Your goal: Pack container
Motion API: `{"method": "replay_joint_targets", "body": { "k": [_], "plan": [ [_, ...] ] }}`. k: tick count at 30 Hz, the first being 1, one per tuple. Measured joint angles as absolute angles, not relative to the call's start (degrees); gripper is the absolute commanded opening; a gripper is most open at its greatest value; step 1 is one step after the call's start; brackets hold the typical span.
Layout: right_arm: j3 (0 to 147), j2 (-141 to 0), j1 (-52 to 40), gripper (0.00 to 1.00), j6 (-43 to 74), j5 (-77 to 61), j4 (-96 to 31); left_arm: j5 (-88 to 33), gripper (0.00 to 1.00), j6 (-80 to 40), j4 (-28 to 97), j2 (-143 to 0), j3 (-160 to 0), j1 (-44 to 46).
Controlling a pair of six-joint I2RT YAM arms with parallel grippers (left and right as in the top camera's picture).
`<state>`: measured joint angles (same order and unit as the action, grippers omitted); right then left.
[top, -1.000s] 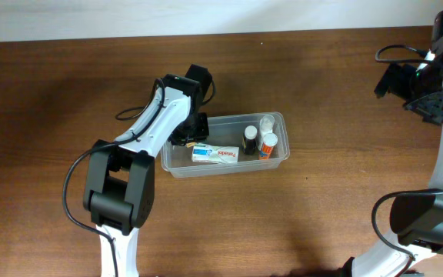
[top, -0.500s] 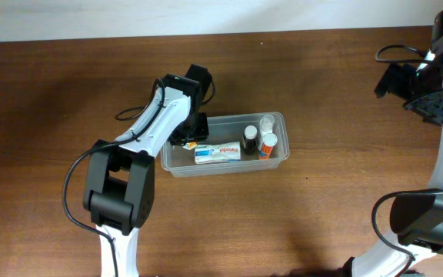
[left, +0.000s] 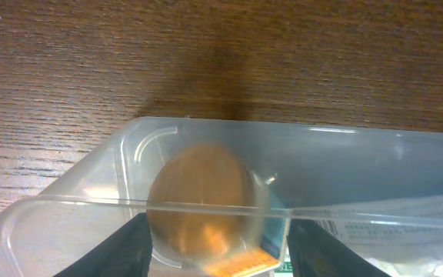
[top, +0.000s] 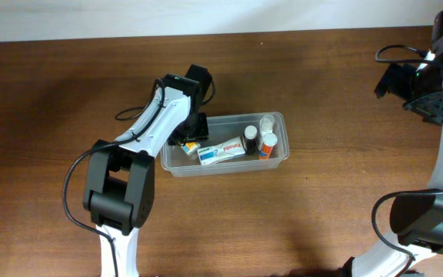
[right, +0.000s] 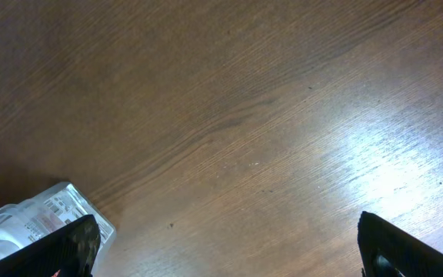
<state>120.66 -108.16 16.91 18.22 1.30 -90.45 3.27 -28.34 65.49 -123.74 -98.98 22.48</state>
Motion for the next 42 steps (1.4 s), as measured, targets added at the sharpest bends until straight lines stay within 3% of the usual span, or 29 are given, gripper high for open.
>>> {"method": "replay_joint_targets", "body": {
  "k": [17,23,26,27,42],
  "plan": [
    [120.66,-108.16,16.91,0.98,18.24,1.3,-90.45,3.27,0.57,-28.34,65.49,-123.74,-98.98,22.48],
    [120.66,-108.16,16.91,0.98,18.24,1.3,-90.45,3.16,0.74,-26.92,66.17,-123.63,-99.11,22.48],
    [120.66,-108.16,16.91,0.98,18.26,1.3,-90.45,3.05,0.87,-25.65,67.92,-123.31,-100.82,22.48],
    [120.66,-108.16,16.91,0.98,18.28,1.3,-90.45,2.9,0.98,-25.26,69.21,-122.87,-102.67,22.48],
    [120.66,-108.16,16.91,0.98,18.22,1.3,-90.45,2.85,0.99,-14.85,91.9,-101.8,-119.7,22.48]
  ]
}}
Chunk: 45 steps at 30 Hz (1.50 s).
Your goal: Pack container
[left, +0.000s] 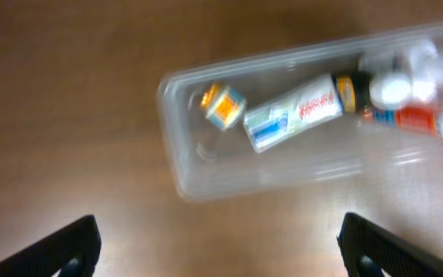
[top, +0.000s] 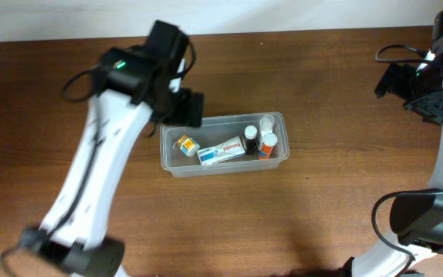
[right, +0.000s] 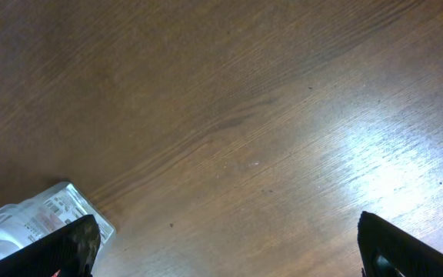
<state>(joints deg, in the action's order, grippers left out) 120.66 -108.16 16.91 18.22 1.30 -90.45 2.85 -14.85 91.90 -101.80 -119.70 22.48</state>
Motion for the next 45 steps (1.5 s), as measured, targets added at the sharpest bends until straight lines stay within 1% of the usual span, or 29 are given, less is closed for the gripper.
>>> {"method": "replay_joint_targets", "body": {
  "k": [2,7,16,21,23,25,28,29,34,39,45],
  "plan": [
    [120.66,-108.16,16.91,0.98,18.26,1.28,-90.45,2.55,0.99,-14.11,96.23,-97.95,-119.77,22.48],
    [120.66,-108.16,16.91,0.98,18.26,1.28,-90.45,0.23,0.99,-13.19,96.66,-92.51,-119.77,22.48],
    [120.66,-108.16,16.91,0.98,18.24,1.3,-90.45,-0.38,0.99,-7.79,96.64,-89.89,-119.77,22.48],
    [120.66,-108.16,16.91,0.98,18.26,1.3,-90.45,2.26,0.99,-6.39,95.9,-88.55,-119.17,22.46],
    [120.66,-108.16,16.91,0.98,18.26,1.28,-90.45,4.03,0.99,-6.09,92.71,-87.81,-117.69,22.24],
    [120.66,-108.16,16.91,0.98,18.24,1.28,-90.48,5.61,0.99,-5.08,86.61,-86.67,-115.15,21.32],
    [120.66,-108.16,16.91,0.98,18.26,1.28,-90.48,6.72,0.99,-3.07,73.97,-83.74,-109.3,19.22],
    [120.66,-108.16,16.91,0.99,18.24,1.28,-90.45,6.96,0.99,-2.46,68.53,-82.11,-106.37,18.33],
    [120.66,-108.16,16.91,0.98,18.26,1.3,-90.45,7.51,0.99,-0.86,51.16,-72.51,-92.01,13.96],
    [120.66,-108.16,16.91,0.98,18.28,1.3,-90.45,6.02,0.99,-0.36,37.17,-61.43,-75.68,9.15],
    [120.66,-108.16,16.91,0.98,18.26,1.3,-90.48,0.75,0.99,-0.01,20.4,-49.89,-54.19,3.9]
  ]
}}
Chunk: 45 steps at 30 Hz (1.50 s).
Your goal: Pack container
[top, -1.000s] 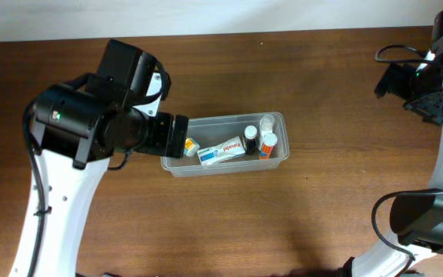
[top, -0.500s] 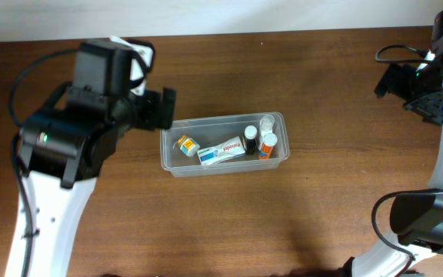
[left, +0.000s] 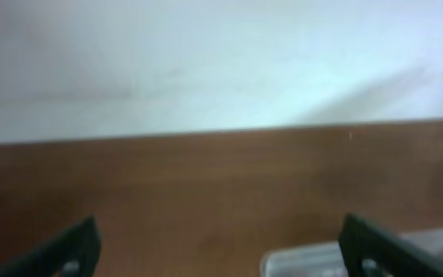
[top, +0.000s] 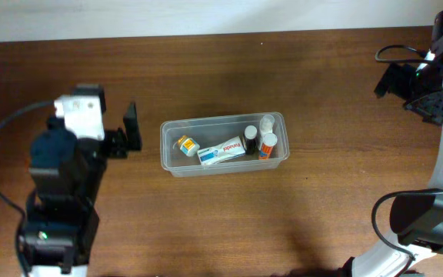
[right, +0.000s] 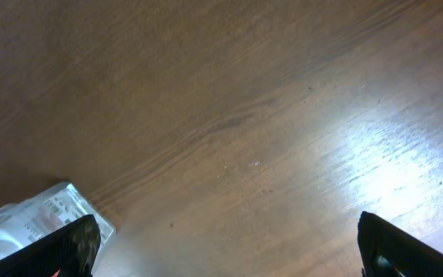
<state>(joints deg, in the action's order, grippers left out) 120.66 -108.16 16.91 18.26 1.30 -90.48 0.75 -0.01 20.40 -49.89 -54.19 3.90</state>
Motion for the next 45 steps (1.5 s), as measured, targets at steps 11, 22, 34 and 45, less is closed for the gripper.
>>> {"method": "replay_joint_targets", "body": {
  "k": [11,22,34,45],
  "plan": [
    [120.66,-108.16,16.91,0.98,18.28,1.3,-90.45,-6.31,0.99,0.08,-0.73,-28.97,-22.02,-3.62],
    [120.66,-108.16,16.91,0.98,18.24,1.3,-90.48,-8.78,0.99,0.3,-2.48,-15.09,-8.56,-7.01],
    [120.66,-108.16,16.91,0.98,18.26,1.3,-90.45,-9.06,0.99,3.51,1.39,-4.89,-0.82,-7.01],
    [120.66,-108.16,16.91,0.98,18.24,1.28,-90.45,-8.16,0.99,7.09,3.68,-0.93,-0.75,-6.98]
  ]
}}
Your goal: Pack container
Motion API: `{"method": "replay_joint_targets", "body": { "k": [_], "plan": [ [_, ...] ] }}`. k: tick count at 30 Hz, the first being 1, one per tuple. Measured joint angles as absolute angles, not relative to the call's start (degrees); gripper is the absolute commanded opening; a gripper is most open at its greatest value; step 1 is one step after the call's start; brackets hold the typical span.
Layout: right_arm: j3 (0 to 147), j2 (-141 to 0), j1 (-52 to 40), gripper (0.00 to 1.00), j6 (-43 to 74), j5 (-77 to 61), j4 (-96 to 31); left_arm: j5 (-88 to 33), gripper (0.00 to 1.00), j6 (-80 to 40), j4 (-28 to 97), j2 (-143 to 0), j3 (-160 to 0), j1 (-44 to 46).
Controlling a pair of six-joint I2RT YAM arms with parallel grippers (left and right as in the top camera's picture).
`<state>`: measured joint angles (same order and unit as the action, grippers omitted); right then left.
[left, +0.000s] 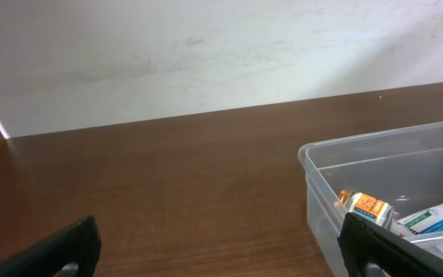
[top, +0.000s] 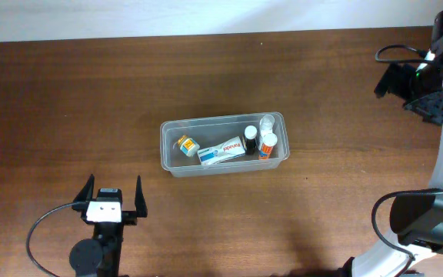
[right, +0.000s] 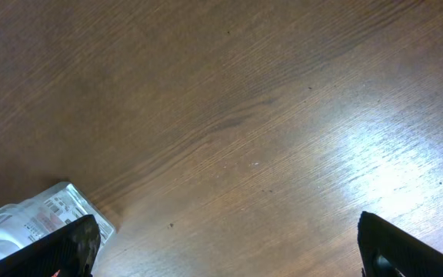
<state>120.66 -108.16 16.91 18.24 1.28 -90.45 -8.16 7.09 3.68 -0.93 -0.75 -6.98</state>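
A clear plastic container (top: 166,154) sits mid-table. It holds a small orange-labelled bottle (top: 184,144), a white box (top: 221,151), a dark bottle (top: 251,138), a red bottle (top: 268,145) and a white-capped bottle (top: 267,123). My left gripper (top: 114,197) stands open and empty at the front left, well apart from the container. In the left wrist view the container (left: 321,173) and orange-labelled bottle (left: 366,206) lie ahead on the right, and the left gripper (left: 221,258) frames bare wood. My right gripper (top: 410,91) hangs open at the far right; in its own view the right gripper (right: 229,258) is empty.
The brown wooden table (top: 68,92) ends at a white wall (left: 206,54) at the back. One corner of the container (right: 48,211) shows at the lower left of the right wrist view.
My left gripper was raised to the left of the container; now it is low at the table's front left, facing the wall. The right arm and the container's contents are unchanged.
First my left gripper was at the container's left end with the small bottle between its fingers. Then it was open above the container, with the bottle lying inside. It then stood left of the container and is now at the front left. The right arm stayed still.
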Motion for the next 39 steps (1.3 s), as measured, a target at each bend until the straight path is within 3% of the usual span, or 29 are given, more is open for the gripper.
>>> {"method": "replay_joint_targets", "body": {
  "k": [39],
  "plan": [
    [120.64,-106.96,15.09,0.98,18.26,1.32,-90.43,-8.16,0.99,7.53,3.68,-0.93,-0.75,-6.98]
  ]
}}
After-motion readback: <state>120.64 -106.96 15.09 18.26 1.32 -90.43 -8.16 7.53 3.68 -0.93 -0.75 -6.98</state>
